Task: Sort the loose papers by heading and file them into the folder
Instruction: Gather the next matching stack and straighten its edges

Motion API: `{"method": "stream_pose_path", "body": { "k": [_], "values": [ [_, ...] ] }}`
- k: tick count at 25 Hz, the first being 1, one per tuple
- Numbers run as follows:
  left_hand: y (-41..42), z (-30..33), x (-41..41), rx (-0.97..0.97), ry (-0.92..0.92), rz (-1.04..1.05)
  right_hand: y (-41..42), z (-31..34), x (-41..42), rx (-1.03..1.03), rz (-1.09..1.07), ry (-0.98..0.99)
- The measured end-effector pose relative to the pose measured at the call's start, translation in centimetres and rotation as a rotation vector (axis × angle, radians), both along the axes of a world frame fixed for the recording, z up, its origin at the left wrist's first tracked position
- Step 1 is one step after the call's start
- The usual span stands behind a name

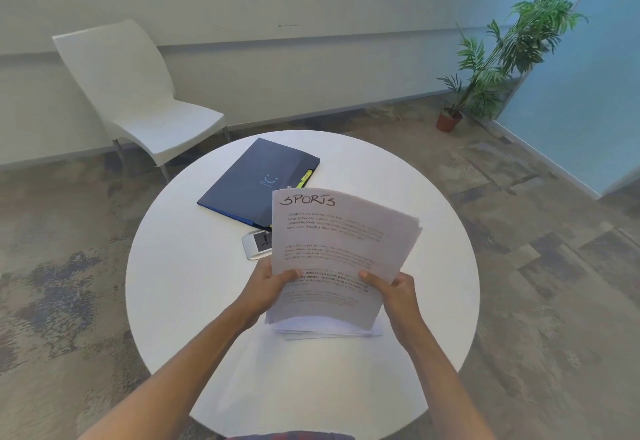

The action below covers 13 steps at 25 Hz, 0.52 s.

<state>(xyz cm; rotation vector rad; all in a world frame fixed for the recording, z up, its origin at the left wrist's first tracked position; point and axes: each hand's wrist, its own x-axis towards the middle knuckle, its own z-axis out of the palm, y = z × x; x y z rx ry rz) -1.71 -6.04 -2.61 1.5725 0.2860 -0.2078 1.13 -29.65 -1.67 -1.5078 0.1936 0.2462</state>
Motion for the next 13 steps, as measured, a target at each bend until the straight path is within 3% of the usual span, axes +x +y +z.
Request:
{"method": "stream_pose_path", "body": {
  "k": [7,13],
  "values": [
    [-0.20,-0.03,0.10,0.015,-0.013,0.008,0.42,0.76,-0.66,-0.052,0.027,-0.139],
    [-0.73,-0.64,-0.10,-0.025,-0.017,0.098,0.77,0.00,-0.99,-0.048,-0.002,-0.133]
  ]
}}
